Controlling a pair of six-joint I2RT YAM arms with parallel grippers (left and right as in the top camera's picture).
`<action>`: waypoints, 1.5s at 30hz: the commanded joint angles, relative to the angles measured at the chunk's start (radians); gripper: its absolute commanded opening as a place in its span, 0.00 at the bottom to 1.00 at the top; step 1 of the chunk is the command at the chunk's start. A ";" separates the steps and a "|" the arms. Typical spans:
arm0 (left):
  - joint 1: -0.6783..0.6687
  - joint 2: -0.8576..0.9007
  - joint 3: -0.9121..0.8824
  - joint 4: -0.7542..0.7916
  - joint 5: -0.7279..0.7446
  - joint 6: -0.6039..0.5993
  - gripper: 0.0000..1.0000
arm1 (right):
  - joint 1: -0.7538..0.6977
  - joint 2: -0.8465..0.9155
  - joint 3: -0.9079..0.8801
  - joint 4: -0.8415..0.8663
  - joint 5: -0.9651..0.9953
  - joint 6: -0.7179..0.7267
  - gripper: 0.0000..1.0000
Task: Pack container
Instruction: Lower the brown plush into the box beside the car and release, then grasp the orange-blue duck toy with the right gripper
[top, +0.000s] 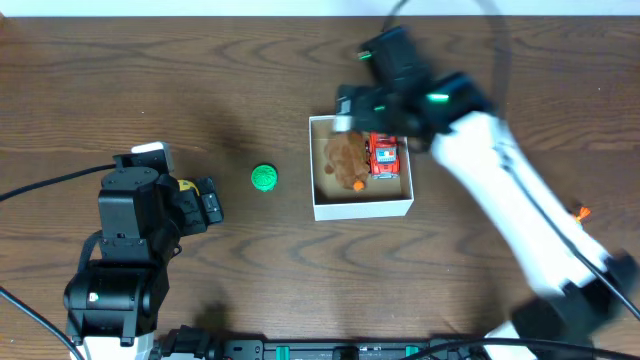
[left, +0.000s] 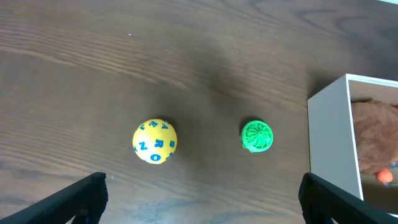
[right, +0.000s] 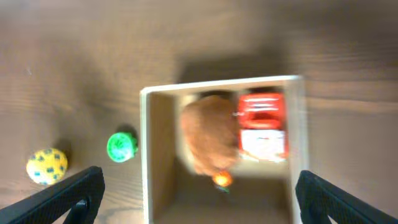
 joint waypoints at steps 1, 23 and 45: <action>0.004 -0.001 0.018 0.000 -0.003 -0.004 0.98 | -0.133 -0.093 0.006 -0.094 0.070 0.050 0.99; 0.004 -0.001 0.018 0.000 -0.003 -0.004 0.98 | -1.037 -0.201 -0.555 -0.053 0.029 -0.152 0.99; 0.004 -0.001 0.018 -0.004 -0.004 -0.004 0.98 | -1.107 -0.201 -0.982 0.344 0.037 -0.164 0.21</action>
